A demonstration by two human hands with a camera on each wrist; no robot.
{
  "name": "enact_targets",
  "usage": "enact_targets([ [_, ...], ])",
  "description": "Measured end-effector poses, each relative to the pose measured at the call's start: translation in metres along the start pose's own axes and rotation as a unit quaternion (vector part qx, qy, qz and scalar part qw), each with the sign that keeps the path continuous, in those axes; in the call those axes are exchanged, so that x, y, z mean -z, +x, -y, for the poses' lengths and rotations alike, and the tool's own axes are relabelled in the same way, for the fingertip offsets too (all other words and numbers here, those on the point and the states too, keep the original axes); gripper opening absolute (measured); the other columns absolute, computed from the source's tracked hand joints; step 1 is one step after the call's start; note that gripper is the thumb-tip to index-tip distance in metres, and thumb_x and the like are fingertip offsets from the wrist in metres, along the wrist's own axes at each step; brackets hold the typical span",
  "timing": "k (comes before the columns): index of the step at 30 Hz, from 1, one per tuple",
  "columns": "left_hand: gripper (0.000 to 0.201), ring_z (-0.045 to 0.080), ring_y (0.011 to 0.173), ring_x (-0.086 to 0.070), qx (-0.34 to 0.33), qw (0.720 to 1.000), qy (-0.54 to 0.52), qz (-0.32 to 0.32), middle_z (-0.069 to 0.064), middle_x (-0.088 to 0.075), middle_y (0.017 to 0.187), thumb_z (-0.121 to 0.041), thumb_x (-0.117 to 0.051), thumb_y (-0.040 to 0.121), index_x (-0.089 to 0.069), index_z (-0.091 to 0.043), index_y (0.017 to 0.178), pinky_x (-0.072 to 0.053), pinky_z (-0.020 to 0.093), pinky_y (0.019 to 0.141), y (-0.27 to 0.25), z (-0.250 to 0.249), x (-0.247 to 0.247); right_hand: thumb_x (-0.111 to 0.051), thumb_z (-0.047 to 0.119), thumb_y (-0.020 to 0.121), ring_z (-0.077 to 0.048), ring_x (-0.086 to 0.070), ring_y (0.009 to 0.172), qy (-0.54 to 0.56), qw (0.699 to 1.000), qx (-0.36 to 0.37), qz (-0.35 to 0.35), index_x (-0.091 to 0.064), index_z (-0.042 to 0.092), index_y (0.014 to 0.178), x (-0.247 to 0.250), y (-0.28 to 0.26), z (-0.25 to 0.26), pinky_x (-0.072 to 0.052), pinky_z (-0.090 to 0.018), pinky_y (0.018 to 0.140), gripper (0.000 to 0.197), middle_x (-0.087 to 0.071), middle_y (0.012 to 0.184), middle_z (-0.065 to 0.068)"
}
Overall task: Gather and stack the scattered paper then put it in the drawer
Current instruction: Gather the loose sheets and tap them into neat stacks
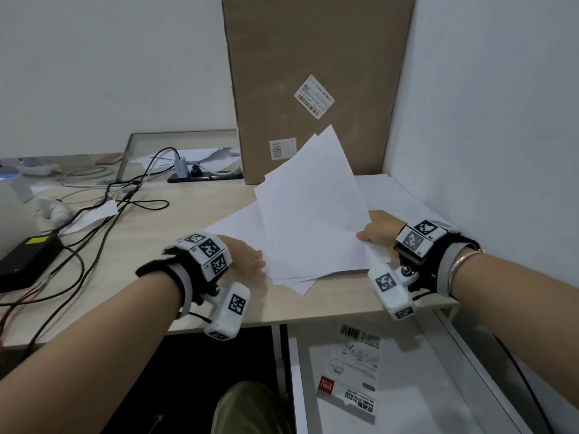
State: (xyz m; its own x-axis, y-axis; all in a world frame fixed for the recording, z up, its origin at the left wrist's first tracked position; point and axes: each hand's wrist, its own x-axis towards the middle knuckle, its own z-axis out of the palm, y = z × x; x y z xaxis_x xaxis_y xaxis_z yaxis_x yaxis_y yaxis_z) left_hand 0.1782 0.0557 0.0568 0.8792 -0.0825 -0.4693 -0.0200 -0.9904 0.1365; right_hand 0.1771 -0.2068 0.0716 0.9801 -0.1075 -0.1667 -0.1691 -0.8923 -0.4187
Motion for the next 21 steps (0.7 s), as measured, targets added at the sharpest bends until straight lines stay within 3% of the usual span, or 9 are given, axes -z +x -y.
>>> enact_targets([
  [2,0.054,0.018,0.135,-0.038,0.007,0.999,0.042,0.023,-0.003,-0.039,0.150,-0.055,-0.029,0.098,-0.039,-0.027,0.144,-0.021,0.037,0.116,-0.003,0.010,0.010,-0.048,0.016,0.098,-0.032,-0.048,0.123,0.009,1.000,-0.003,0.010,-0.046,-0.003,0.131,-0.003,0.002,-0.001,-0.039,-0.028,0.093,0.038,-0.048,0.136,-0.017],
  [5,0.058,0.018,0.130,-0.043,0.029,0.996,0.076,0.022,-0.005,-0.045,0.145,-0.059,-0.036,0.095,-0.050,-0.022,0.137,-0.030,0.035,0.111,-0.007,0.028,0.020,-0.051,0.017,0.096,-0.031,-0.048,0.124,0.004,1.000,0.004,0.026,-0.044,0.001,0.134,-0.009,0.003,0.000,-0.038,-0.031,0.100,0.042,-0.048,0.136,-0.015],
  [8,0.069,0.016,0.130,-0.043,0.040,0.999,-0.012,0.020,-0.013,-0.042,0.147,-0.064,-0.055,0.083,-0.052,-0.021,0.137,-0.040,0.036,0.107,-0.003,0.051,0.021,-0.052,0.023,0.095,-0.031,-0.049,0.124,-0.027,0.998,0.016,0.057,-0.045,0.006,0.133,-0.018,0.000,0.009,-0.039,-0.037,0.106,0.042,-0.050,0.136,-0.011],
  [10,0.063,0.015,0.130,-0.042,0.035,0.992,-0.120,0.006,-0.016,-0.044,0.143,-0.054,-0.065,0.082,-0.056,-0.018,0.132,-0.045,0.034,0.101,0.000,0.061,0.018,-0.051,0.022,0.095,-0.031,-0.050,0.122,-0.043,0.996,0.028,0.076,-0.045,0.005,0.133,-0.025,-0.001,0.017,-0.041,-0.039,0.104,0.042,-0.050,0.135,-0.011],
  [12,0.040,0.017,0.116,-0.052,0.031,0.974,-0.225,-0.018,-0.006,-0.055,0.125,-0.036,-0.064,0.089,-0.063,-0.014,0.122,-0.050,0.029,0.083,0.000,0.063,0.014,-0.055,0.021,0.093,-0.030,-0.053,0.116,-0.028,0.995,0.029,0.090,-0.045,0.004,0.133,-0.030,-0.002,0.026,-0.045,-0.035,0.097,0.045,-0.052,0.133,-0.012],
  [14,0.008,0.016,0.080,-0.056,0.036,0.939,-0.339,-0.051,0.004,-0.056,0.094,-0.018,-0.059,0.093,-0.064,-0.013,0.096,-0.048,0.024,0.061,0.001,0.065,0.010,-0.059,0.021,0.091,-0.027,-0.056,0.102,-0.014,0.994,0.030,0.107,-0.048,0.003,0.128,-0.034,-0.003,0.033,-0.046,-0.032,0.083,0.043,-0.056,0.122,-0.013],
  [16,0.013,0.016,0.063,-0.045,0.065,0.892,-0.442,-0.066,0.005,-0.046,0.077,-0.006,-0.059,0.091,-0.055,-0.011,0.080,-0.041,0.025,0.053,0.000,0.065,0.009,-0.059,0.018,0.090,-0.030,-0.061,0.085,-0.004,0.989,0.027,0.147,-0.051,0.002,0.115,-0.038,-0.004,0.040,-0.049,-0.034,0.071,0.030,-0.062,0.105,-0.016],
  [18,0.012,0.019,0.060,-0.038,0.084,0.860,-0.501,-0.047,0.007,-0.041,0.075,-0.002,-0.058,0.090,-0.051,-0.005,0.081,-0.037,0.027,0.058,0.001,0.062,0.009,-0.059,0.016,0.091,-0.029,-0.061,0.069,-0.010,0.984,0.026,0.176,-0.052,0.002,0.103,-0.042,-0.006,0.045,-0.048,-0.029,0.057,0.020,-0.064,0.091,-0.019],
  [21,0.017,0.023,0.068,-0.042,0.126,0.844,-0.520,-0.029,0.009,-0.039,0.078,-0.006,-0.058,0.091,-0.046,-0.003,0.102,-0.036,0.031,0.058,0.000,0.051,0.011,-0.059,0.017,0.091,-0.025,-0.057,0.059,-0.041,0.982,0.033,0.179,-0.051,0.005,0.097,-0.046,-0.009,0.050,-0.042,-0.025,0.050,0.016,-0.063,0.085,-0.016],
])
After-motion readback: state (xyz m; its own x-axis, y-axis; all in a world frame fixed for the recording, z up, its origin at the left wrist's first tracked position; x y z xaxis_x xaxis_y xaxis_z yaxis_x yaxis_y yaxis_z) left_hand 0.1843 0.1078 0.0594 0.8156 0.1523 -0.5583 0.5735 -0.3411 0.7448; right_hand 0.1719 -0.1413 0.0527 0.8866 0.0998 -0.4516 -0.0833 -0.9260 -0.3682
